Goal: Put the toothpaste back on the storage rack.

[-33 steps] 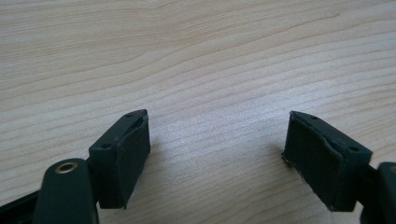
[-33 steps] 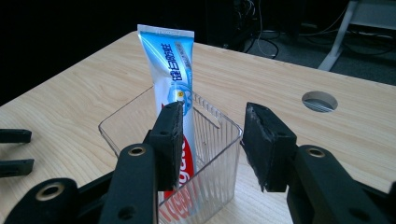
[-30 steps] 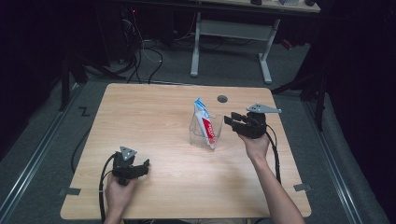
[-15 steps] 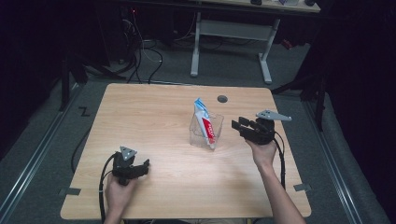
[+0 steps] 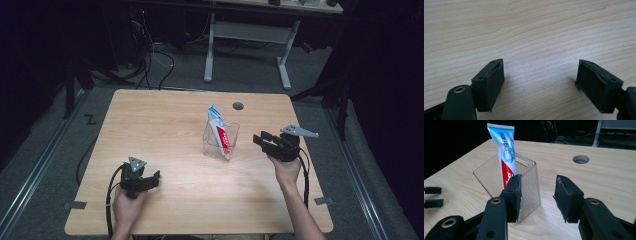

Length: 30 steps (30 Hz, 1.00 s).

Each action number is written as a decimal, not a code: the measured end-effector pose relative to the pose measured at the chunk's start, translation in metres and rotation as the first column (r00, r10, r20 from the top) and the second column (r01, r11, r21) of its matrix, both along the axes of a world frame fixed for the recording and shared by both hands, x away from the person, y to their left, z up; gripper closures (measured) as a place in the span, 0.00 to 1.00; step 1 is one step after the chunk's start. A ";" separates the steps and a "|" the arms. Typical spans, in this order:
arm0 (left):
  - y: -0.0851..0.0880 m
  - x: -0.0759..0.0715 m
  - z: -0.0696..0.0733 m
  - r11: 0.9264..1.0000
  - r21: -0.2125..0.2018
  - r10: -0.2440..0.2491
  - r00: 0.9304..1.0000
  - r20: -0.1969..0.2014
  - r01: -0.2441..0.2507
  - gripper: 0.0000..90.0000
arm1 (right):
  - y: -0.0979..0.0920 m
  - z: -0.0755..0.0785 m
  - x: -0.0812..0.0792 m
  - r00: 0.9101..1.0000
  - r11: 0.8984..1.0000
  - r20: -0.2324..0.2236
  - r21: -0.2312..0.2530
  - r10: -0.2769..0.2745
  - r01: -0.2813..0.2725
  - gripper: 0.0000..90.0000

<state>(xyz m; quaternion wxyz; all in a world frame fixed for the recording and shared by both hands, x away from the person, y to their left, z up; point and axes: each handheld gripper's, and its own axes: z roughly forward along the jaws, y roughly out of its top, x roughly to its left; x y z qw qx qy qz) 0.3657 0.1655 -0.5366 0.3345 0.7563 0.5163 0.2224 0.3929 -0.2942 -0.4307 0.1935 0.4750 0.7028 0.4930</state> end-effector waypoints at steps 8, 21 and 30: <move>0.000 0.000 0.000 1.000 0.000 0.000 1.000 -0.001 0.000 0.25 | -0.006 -0.008 -0.008 1.000 1.000 -0.010 0.013 -0.013 0.013 0.63; 0.000 0.000 0.000 1.000 0.000 0.001 1.000 0.000 -0.001 0.25 | -0.020 -0.019 -0.020 0.999 0.998 -0.025 0.045 -0.037 0.038 0.62; 0.000 0.000 0.000 1.000 0.000 0.001 1.000 0.000 -0.001 0.25 | -0.024 -0.030 -0.025 0.998 0.997 -0.050 0.060 -0.045 0.048 0.62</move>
